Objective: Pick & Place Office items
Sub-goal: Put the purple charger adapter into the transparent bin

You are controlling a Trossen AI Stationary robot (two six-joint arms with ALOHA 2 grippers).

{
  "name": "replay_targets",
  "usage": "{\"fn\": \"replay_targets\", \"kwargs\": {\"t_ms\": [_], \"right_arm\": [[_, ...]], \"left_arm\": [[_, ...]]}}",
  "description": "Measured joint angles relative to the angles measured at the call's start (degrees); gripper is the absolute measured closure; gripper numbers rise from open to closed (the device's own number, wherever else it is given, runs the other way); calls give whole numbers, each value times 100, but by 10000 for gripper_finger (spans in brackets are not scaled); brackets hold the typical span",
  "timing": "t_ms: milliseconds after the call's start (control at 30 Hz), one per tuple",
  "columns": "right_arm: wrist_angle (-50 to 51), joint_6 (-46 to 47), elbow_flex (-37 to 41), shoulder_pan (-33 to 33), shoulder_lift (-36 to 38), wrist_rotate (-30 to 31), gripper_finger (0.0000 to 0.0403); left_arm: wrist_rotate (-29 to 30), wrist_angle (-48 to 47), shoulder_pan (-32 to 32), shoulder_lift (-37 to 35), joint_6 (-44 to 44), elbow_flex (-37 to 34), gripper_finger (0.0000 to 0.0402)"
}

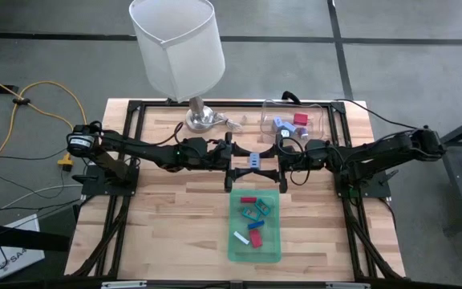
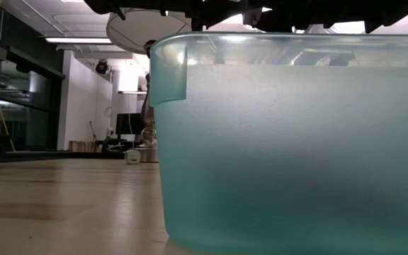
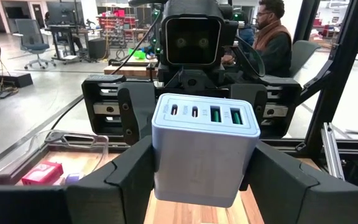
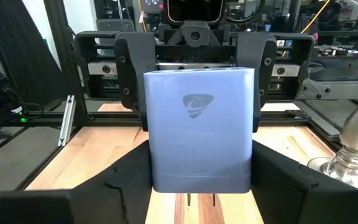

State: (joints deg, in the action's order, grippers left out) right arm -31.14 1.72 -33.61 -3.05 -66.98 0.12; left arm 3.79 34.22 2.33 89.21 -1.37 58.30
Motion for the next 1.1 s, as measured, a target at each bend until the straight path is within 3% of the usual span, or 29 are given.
{"fn": "replay_targets", "kwargs": {"t_ms": [633, 1100], "right_arm": [[4, 154, 0, -2, 0, -33, 193], [4, 153, 0, -2, 0, -35, 194]], "left_arm": [[-66, -20, 15, 0, 11, 7, 126], [-274, -33, 21, 0, -112, 7, 123]]}}
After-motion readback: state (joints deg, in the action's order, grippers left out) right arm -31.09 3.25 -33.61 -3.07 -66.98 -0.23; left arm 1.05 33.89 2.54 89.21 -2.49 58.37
